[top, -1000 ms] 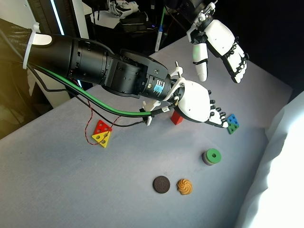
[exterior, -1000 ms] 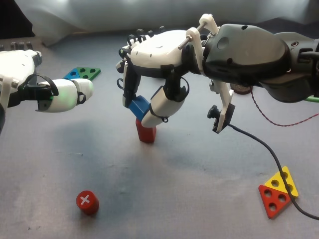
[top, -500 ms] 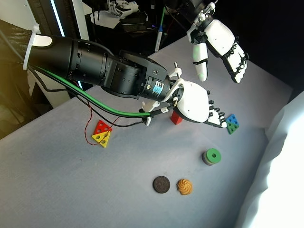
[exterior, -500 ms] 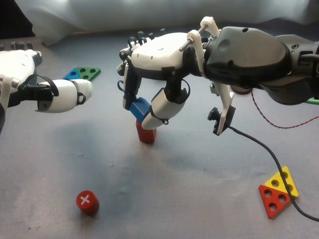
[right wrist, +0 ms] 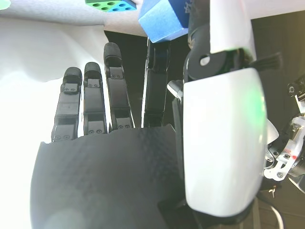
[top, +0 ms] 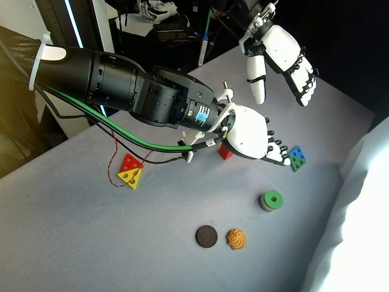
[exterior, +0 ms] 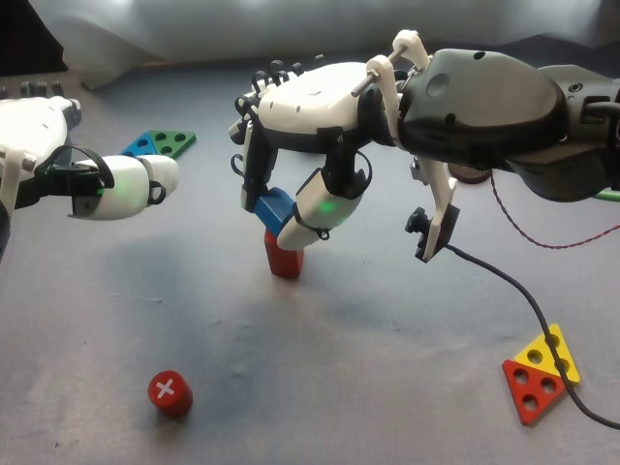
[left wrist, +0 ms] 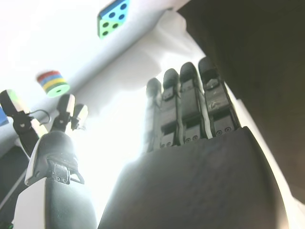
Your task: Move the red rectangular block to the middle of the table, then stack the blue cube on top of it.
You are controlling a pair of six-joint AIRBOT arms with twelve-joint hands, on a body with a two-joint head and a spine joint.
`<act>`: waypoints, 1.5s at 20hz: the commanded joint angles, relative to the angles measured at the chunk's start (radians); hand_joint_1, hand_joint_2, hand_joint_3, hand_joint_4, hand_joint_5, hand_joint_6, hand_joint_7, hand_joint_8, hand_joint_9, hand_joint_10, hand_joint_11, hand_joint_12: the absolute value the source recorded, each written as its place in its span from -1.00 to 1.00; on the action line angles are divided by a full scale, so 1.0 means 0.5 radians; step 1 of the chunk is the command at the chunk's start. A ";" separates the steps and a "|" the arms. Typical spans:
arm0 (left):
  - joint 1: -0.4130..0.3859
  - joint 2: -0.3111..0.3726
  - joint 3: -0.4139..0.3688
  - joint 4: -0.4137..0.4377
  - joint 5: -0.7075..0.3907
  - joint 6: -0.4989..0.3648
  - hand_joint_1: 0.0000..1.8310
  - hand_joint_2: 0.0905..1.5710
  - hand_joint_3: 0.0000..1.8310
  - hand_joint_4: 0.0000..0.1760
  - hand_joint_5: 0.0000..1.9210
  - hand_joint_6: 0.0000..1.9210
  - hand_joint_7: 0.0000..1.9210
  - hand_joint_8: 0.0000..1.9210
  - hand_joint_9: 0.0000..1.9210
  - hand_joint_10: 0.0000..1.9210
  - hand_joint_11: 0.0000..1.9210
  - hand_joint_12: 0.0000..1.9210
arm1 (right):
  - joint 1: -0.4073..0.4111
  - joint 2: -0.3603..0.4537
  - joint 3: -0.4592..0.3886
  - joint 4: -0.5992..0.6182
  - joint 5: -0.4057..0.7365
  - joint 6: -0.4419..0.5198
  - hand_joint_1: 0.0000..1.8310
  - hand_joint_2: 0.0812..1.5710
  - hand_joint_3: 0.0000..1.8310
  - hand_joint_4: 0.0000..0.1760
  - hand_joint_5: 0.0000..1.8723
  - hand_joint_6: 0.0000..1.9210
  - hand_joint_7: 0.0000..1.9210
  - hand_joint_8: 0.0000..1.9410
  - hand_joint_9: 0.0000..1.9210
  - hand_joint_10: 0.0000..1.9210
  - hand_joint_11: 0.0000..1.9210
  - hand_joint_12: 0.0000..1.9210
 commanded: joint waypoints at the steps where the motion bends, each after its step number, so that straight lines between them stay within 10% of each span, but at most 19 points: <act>1: -0.022 0.023 0.009 0.161 -0.112 0.006 -0.87 0.37 -1.00 -1.00 -0.79 -1.00 -0.79 -1.00 -0.85 -1.00 -1.00 -0.66 | -0.009 0.019 0.005 -0.025 0.059 -0.015 0.19 0.24 -1.00 1.00 0.31 -0.42 -0.70 -1.00 -0.94 -0.99 -1.00 -1.00; 5: -0.021 0.023 0.010 0.161 -0.112 0.006 -0.89 0.36 -1.00 -1.00 -0.79 -1.00 -0.80 -1.00 -0.85 -1.00 -1.00 -0.64 | -0.016 0.019 0.005 -0.020 0.057 -0.015 0.18 0.25 -1.00 1.00 0.27 -0.36 -0.69 -1.00 -0.95 -1.00 -1.00 -1.00; 6: -0.021 0.023 0.011 0.161 -0.112 0.006 -0.88 0.36 -1.00 -1.00 -0.78 -0.99 -0.79 -0.99 -0.84 -1.00 -1.00 -0.63 | -0.017 0.020 0.005 -0.020 0.057 -0.016 0.11 0.11 -1.00 0.42 0.14 -0.70 -0.69 -1.00 -0.95 -1.00 -1.00 -1.00; 7: -0.021 0.023 0.012 0.161 -0.112 0.006 -0.87 0.36 -1.00 -1.00 -0.77 -0.99 -0.78 -0.99 -0.84 -1.00 -1.00 -0.62 | -0.016 0.021 0.005 -0.020 0.057 -0.017 0.08 0.08 -1.00 0.40 0.13 -0.87 -0.70 -1.00 -0.96 -1.00 -1.00 -1.00; 11: -0.021 0.023 0.012 0.161 -0.112 0.006 -0.87 0.37 -1.00 -1.00 -0.78 -1.00 -0.79 -1.00 -0.84 -1.00 -1.00 -0.64 | -0.013 0.028 0.006 -0.020 0.057 -0.021 -0.09 0.12 -1.00 0.97 -0.06 -1.00 -0.69 -1.00 -1.00 -1.00 -1.00 -1.00; 16: -0.022 0.022 0.011 0.161 -0.112 0.006 -0.87 0.37 -1.00 -1.00 -0.78 -1.00 -0.79 -1.00 -0.84 -1.00 -1.00 -0.62 | -0.014 0.029 0.006 -0.021 0.057 -0.027 -0.12 0.08 -1.00 0.71 -0.20 -1.00 -0.79 -1.00 -1.00 -1.00 -1.00 -1.00; 19: -0.021 0.023 0.012 0.161 -0.112 0.006 -0.89 0.37 -1.00 -1.00 -0.79 -1.00 -0.80 -1.00 -0.85 -1.00 -1.00 -0.63 | -0.006 0.032 0.006 -0.020 0.040 -0.026 -0.27 0.07 -1.00 1.00 -0.39 -1.00 -0.98 -1.00 -1.00 -1.00 -1.00 -1.00; 22: -0.022 0.022 0.010 0.161 -0.112 0.006 -0.89 0.37 -1.00 -1.00 -0.79 -1.00 -0.80 -1.00 -0.85 -1.00 -1.00 -0.62 | 0.016 0.062 0.002 -0.019 0.000 -0.018 -0.42 0.01 -1.00 0.93 -0.88 -1.00 -1.00 -1.00 -1.00 -1.00 -1.00 -1.00; 27: -0.019 0.023 0.007 0.156 -0.112 0.011 -0.87 0.37 -1.00 -1.00 -0.79 -1.00 -0.80 -1.00 -0.84 -1.00 -1.00 -0.64 | 0.039 0.254 -0.134 -0.009 0.049 0.001 -0.40 -0.14 -1.00 0.14 -1.00 -1.00 -1.00 -1.00 -1.00 -1.00 -1.00 -1.00; 28: -0.020 0.023 0.008 0.156 -0.112 0.011 -0.86 0.37 -1.00 -1.00 -0.79 -1.00 -0.79 -1.00 -0.84 -1.00 -1.00 -0.61 | 0.040 0.350 -0.221 -0.006 0.080 0.003 -0.40 -0.14 -1.00 -0.43 -1.00 -1.00 -1.00 -1.00 -1.00 -1.00 -1.00 -1.00; 29: -0.020 0.023 0.007 0.155 -0.112 0.011 -0.86 0.37 -1.00 -1.00 -0.79 -1.00 -0.79 -1.00 -0.84 -1.00 -1.00 -0.61 | 0.038 0.389 -0.256 -0.006 0.090 0.007 -0.40 -0.14 -1.00 -0.43 -1.00 -1.00 -1.00 -1.00 -1.00 -1.00 -1.00 -1.00; 30: -0.020 0.023 0.007 0.154 -0.112 0.011 -0.86 0.37 -1.00 -1.00 -0.77 -1.00 -0.78 -1.00 -0.83 -1.00 -1.00 -0.59 | 0.029 0.473 -0.335 -0.010 0.122 0.007 -0.35 -0.13 -1.00 -0.89 -1.00 -1.00 -1.00 -1.00 -1.00 -1.00 -1.00 -1.00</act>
